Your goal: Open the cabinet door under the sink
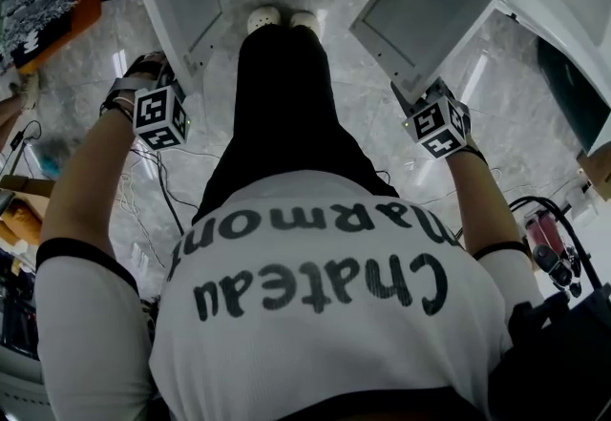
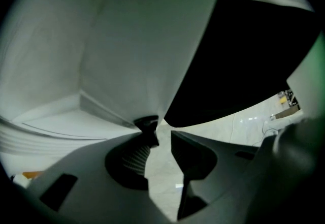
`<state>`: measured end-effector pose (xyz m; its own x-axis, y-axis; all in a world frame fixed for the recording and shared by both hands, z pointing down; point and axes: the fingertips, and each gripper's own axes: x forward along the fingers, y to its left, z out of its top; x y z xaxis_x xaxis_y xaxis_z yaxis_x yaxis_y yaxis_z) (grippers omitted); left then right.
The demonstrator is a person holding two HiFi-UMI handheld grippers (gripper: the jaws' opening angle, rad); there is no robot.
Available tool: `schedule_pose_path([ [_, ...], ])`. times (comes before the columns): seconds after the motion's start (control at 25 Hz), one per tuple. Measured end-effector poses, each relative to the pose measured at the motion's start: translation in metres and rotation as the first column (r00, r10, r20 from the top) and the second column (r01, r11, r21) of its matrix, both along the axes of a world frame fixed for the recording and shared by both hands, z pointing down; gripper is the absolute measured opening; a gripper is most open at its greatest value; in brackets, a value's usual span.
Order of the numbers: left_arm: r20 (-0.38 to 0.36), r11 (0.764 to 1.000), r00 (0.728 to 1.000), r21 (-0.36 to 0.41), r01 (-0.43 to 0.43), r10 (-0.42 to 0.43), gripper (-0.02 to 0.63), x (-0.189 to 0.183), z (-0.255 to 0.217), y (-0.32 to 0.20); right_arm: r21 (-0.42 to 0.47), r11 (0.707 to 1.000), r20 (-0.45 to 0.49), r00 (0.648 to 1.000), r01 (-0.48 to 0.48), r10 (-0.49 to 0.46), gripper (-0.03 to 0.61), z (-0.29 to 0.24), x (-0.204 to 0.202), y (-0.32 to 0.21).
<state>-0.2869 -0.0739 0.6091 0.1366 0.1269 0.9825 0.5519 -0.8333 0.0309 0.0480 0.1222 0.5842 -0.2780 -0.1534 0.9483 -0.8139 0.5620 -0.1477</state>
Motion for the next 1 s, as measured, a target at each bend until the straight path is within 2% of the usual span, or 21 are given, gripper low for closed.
schedule_pose_path([
  [0.48, 0.026, 0.996, 0.996, 0.021, -0.091, 0.091, 0.12, -0.024, 0.002, -0.008, -0.028, 0.999, -0.031, 0.999, 0.031, -0.032, 0.087, 0.001, 0.011, 0.011],
  [1.0, 0.056, 0.973, 0.972, -0.002, -0.23, 0.229, 0.141, -0.047, -0.001, -0.018, -0.043, 0.997, -0.042, 0.997, 0.069, -0.071, 0.091, 0.0, 0.019, 0.02],
])
